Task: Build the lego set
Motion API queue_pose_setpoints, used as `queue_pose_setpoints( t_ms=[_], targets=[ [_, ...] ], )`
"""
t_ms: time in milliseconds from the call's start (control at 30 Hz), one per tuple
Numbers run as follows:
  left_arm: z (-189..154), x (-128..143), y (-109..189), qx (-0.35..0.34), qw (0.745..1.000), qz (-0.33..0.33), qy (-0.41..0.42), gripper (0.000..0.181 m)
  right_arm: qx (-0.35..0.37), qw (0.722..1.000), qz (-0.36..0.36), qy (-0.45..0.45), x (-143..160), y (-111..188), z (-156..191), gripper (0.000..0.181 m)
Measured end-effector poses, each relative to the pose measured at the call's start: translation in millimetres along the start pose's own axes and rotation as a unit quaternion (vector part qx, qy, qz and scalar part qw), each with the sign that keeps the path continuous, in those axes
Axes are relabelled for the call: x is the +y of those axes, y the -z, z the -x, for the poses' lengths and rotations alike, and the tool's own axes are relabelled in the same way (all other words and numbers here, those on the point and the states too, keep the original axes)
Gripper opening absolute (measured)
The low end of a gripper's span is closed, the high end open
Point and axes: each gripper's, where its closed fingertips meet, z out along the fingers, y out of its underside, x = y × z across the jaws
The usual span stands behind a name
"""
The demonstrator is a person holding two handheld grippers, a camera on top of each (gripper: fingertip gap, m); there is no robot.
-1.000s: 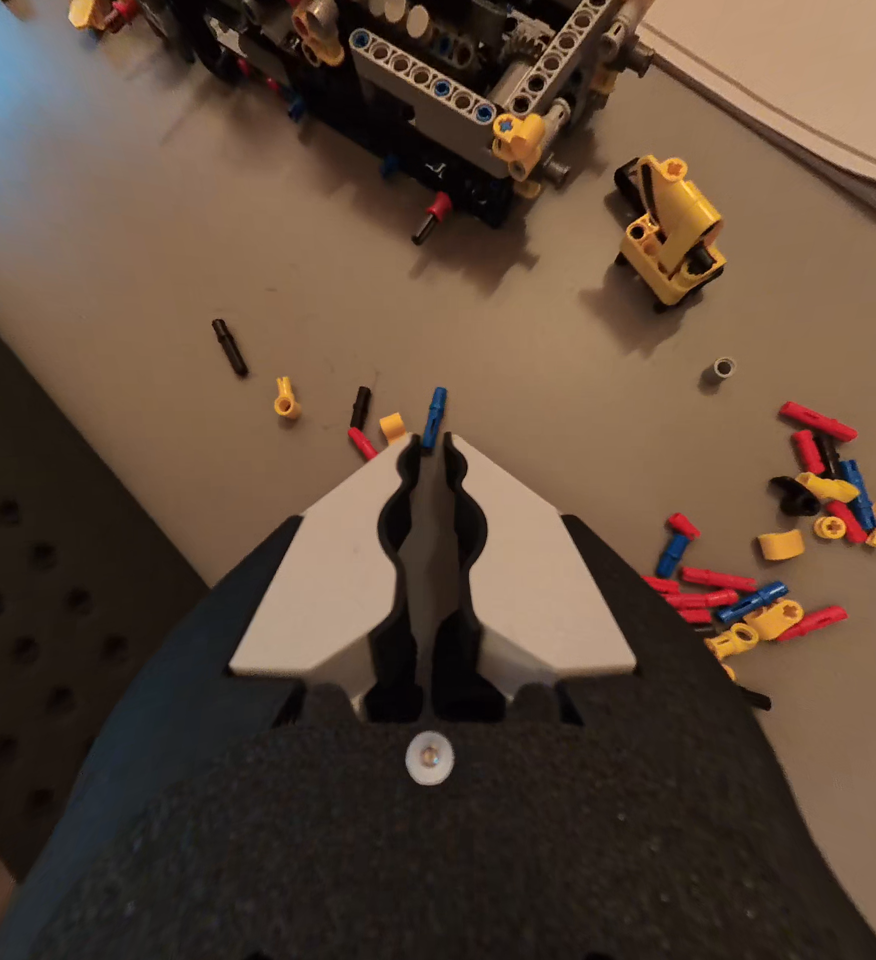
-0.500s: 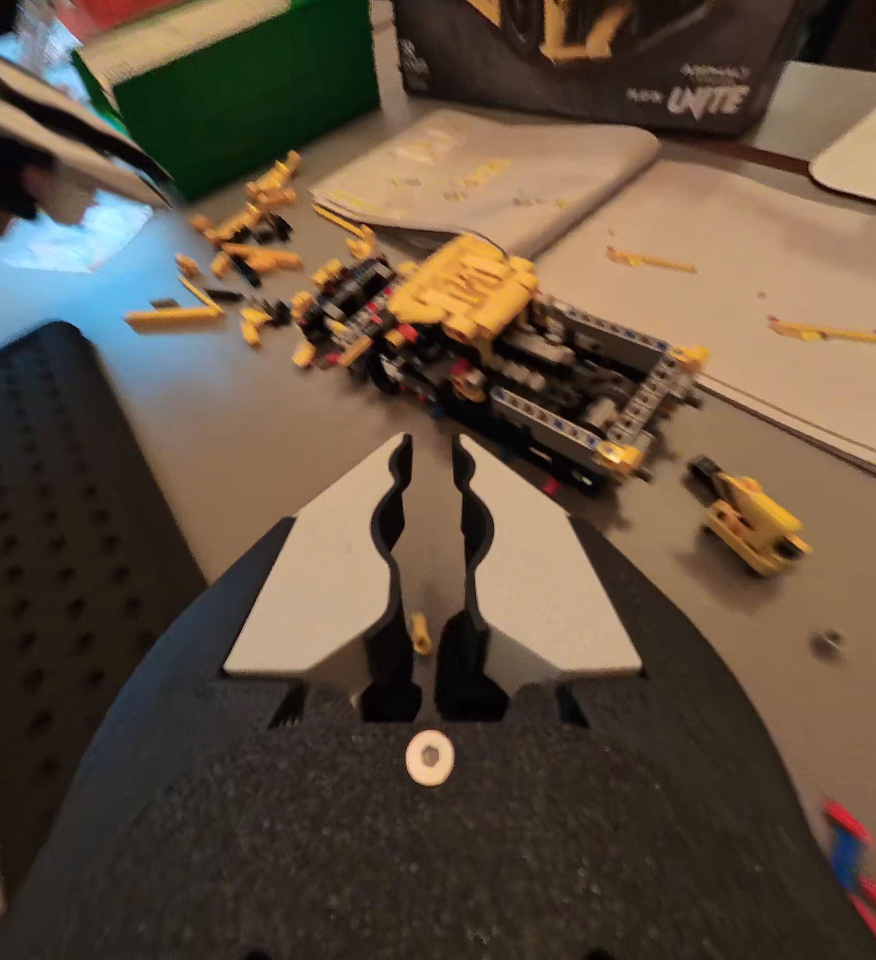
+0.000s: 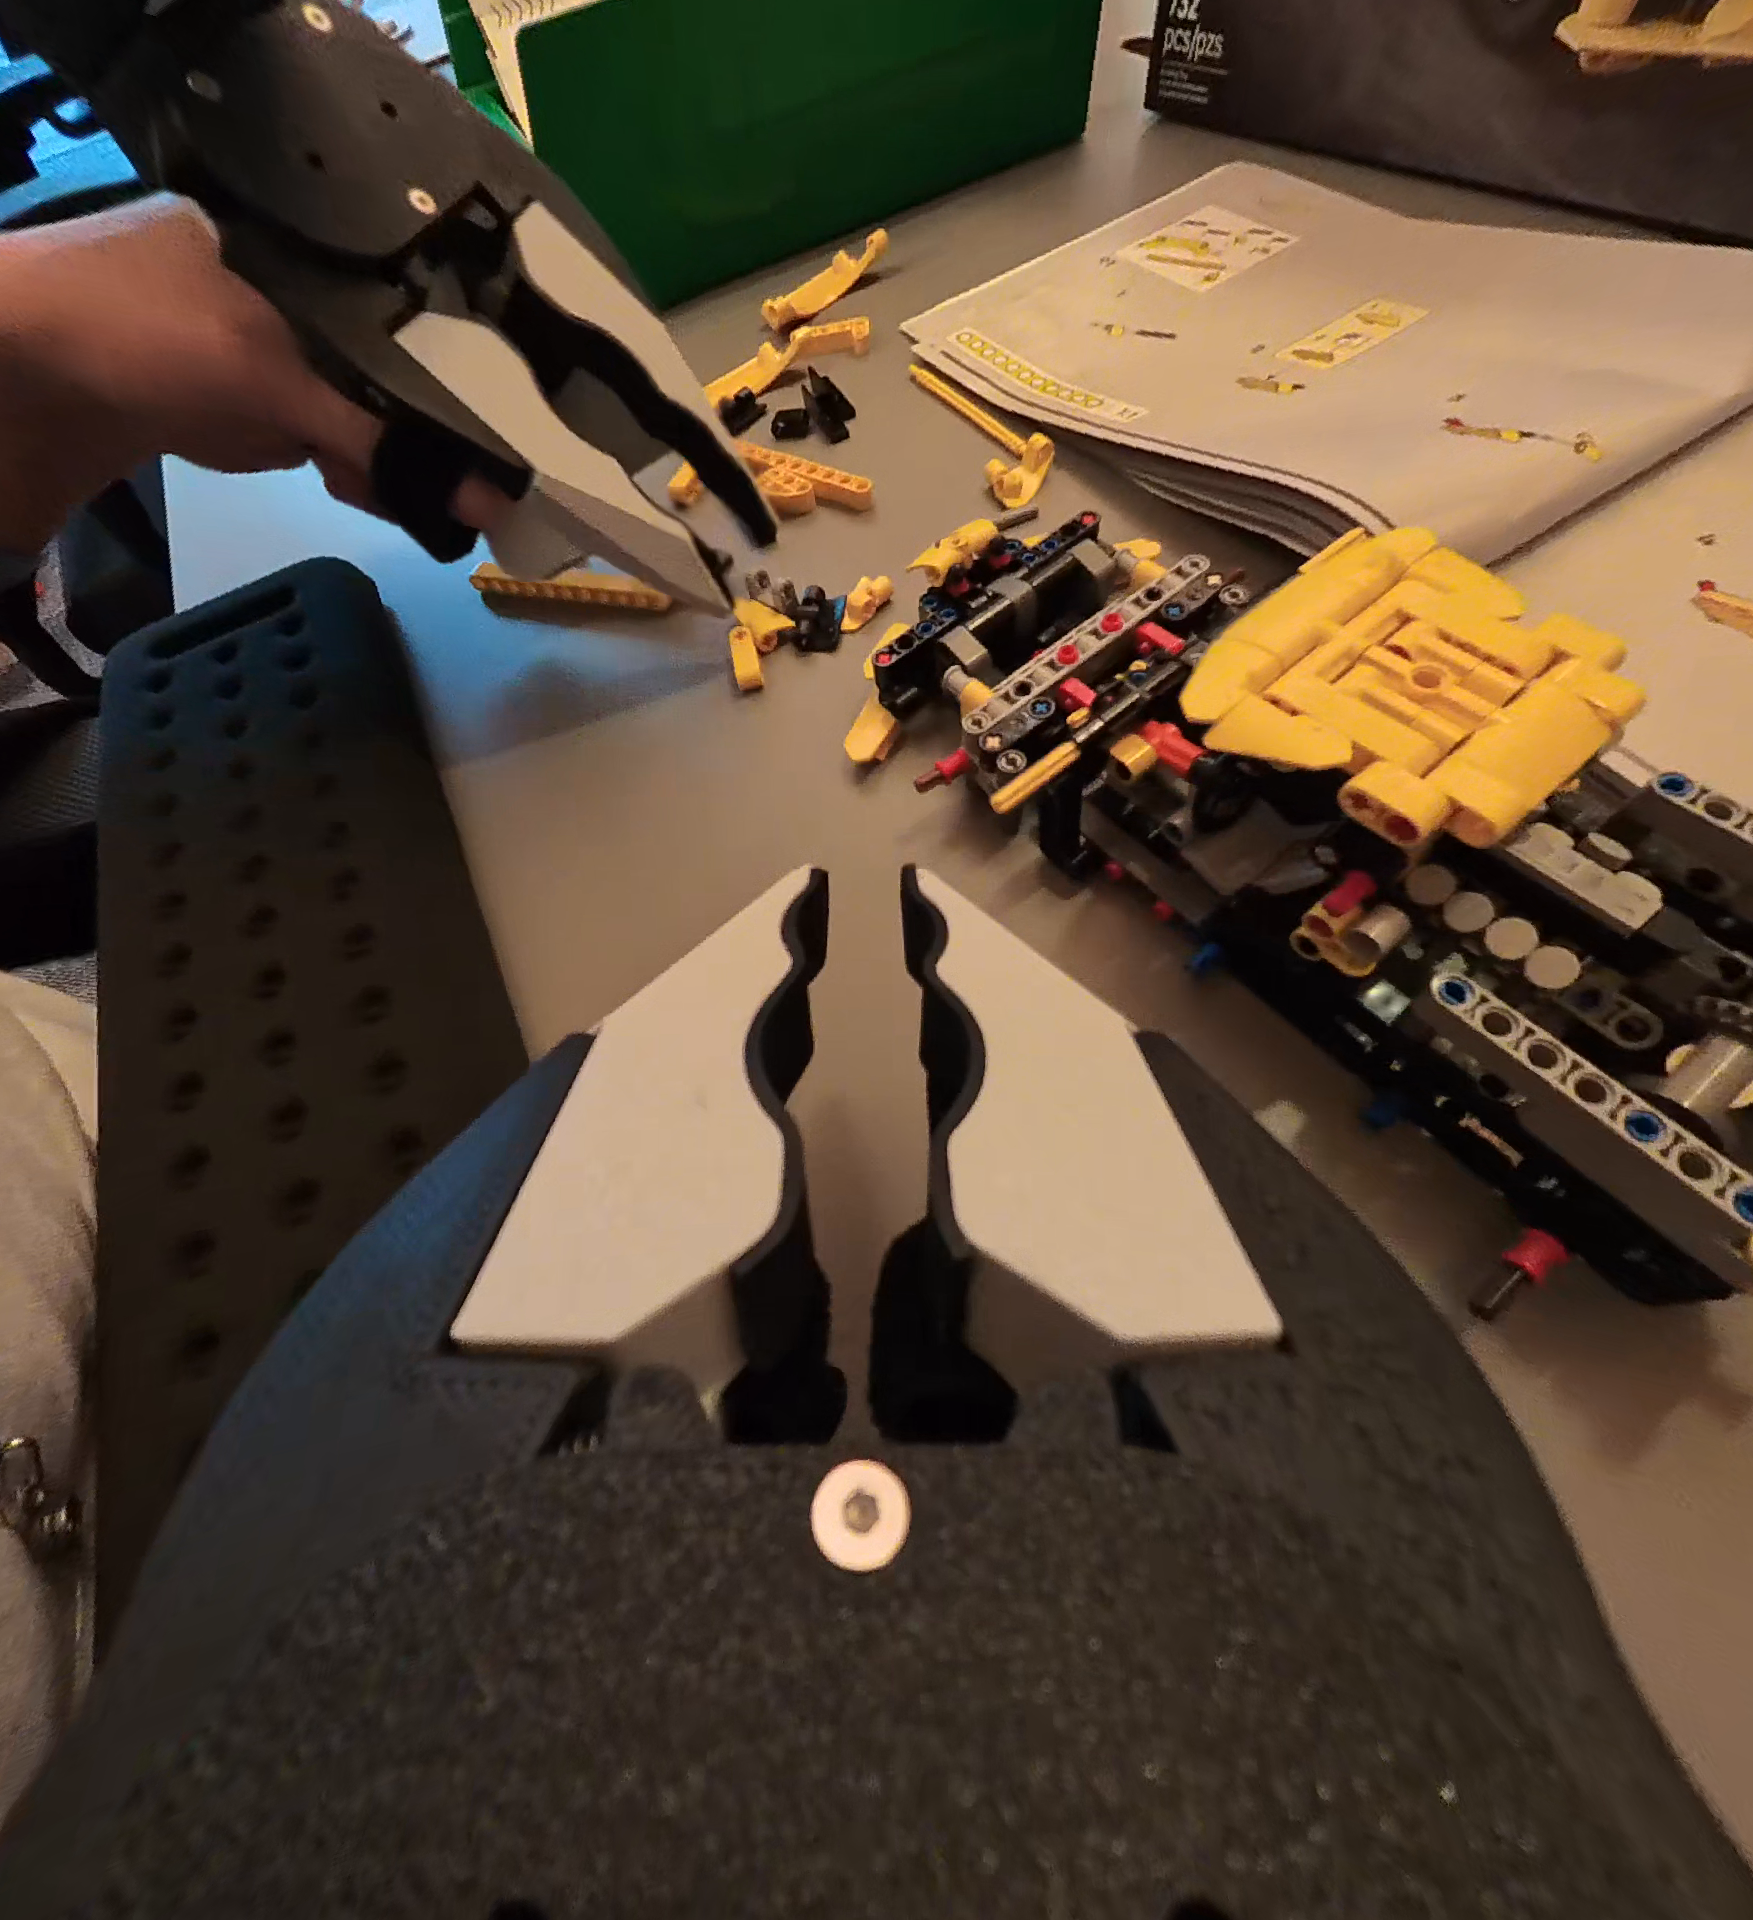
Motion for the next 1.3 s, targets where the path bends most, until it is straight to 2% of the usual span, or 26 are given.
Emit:
queue_pose_setpoints(
  t_ms=[100,300,433,533,633,800,967,1067,1133,1233,1300],
  targets=[
    [2,-5,-2,-0.007,1.0,-0.01,-0.011,0.037,0.009,1.0,0.004,-0.012,3,5,-7,0.013],
    [7,-28,-20,0.029,0.999,-0.02,-0.006,0.037,0.01,1.0,0.011,-0.024,5,7,-14,0.013],
    [11,-20,-30,0.031,0.999,0.005,-0.017,0.035,0.016,0.999,0.019,-0.023,9,9,-15,0.013],
    [8,-18,-33,0.045,0.999,0.004,-0.018,0.021,0.015,0.999,0.022,-0.033,13,9,-16,0.012],
    [8,-18,-35,0.045,0.999,0.007,-0.022,0.017,0.014,0.999,0.022,-0.036,14,9,-17,0.012],
    [11,-24,-26,0.025,0.999,-0.003,-0.04,0.016,0.006,0.999,0.01,-0.035,5,7,-17,0.012],
    [2,-62,6,0.017,0.995,-0.076,-0.058,0.016,-0.032,0.997,-0.035,-0.055,-27,-3,-9,0.012],
    [-15,-93,30,0.018,0.987,-0.135,-0.089,0.016,-0.094,0.984,-0.06,-0.136,-56,-20,0,0.025],
    [-27,-108,41,0.009,0.979,-0.161,-0.123,0.016,-0.15,0.963,-0.074,-0.21,-76,-28,7,0.035],
    [-42,-124,54,0.009,0.97,-0.192,-0.148,0.016,-0.218,0.929,-0.105,-0.281,-102,-30,14,0.037],
    [-50,-129,57,0.017,0.967,-0.201,-0.154,0.016,-0.259,0.905,-0.111,-0.317,-111,-29,18,0.033]
  ],
)
